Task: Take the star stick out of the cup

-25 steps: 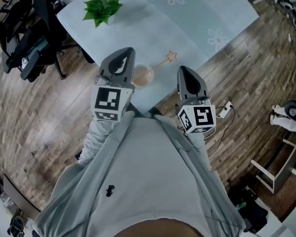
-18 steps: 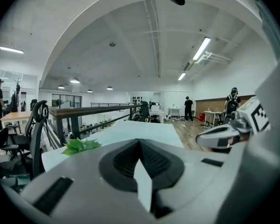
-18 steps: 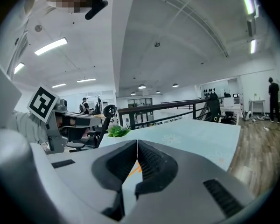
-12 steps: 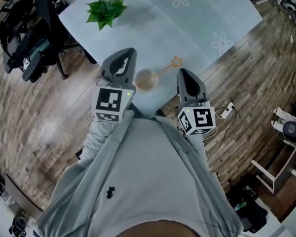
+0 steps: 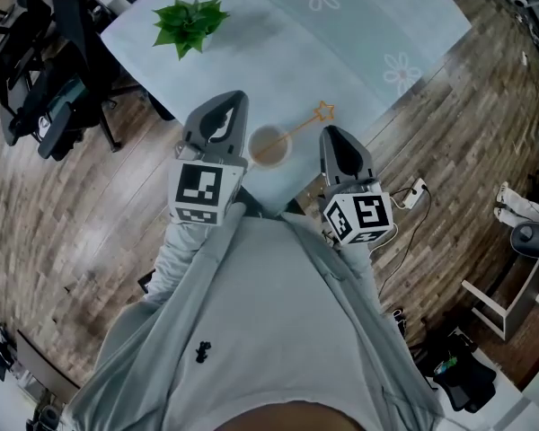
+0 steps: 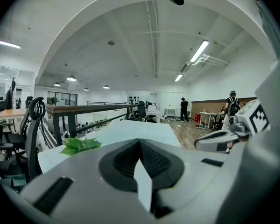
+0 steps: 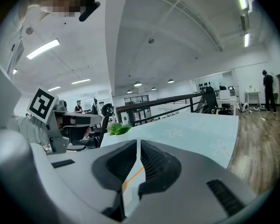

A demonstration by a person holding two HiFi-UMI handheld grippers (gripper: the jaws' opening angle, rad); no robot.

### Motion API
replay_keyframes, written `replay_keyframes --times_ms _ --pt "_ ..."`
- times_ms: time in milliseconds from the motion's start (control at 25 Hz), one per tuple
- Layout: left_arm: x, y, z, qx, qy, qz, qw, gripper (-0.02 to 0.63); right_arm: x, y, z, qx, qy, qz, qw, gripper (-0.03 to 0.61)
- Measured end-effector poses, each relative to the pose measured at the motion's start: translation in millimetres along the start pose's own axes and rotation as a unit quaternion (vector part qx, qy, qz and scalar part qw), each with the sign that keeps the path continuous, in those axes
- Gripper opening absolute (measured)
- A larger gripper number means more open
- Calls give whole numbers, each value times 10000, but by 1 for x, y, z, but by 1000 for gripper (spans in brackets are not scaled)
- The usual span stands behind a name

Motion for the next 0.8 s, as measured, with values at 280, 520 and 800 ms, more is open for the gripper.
replay_keyframes --times_ms 280,520,800 --pt "-2 4 -3 76 58 -20 10000 20 -6 18 0 -376 20 -297 9988 98" --pt "-3 7 -5 126 45 -46 9999 20 -14 37 -2 -527 -54 -585 9969 124" --pt "-4 12 -7 145 33 -108 9998 20 -22 66 -3 -834 -127 -905 9923 143"
Point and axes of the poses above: the fingertips, and each gripper's own axes: x backward along the fingers, z to its right, y out of its underside, the point moved 5 cm from there along x, backward along the fingers, and after that the axes turned 14 degrees about z, right-handed, at the moved point
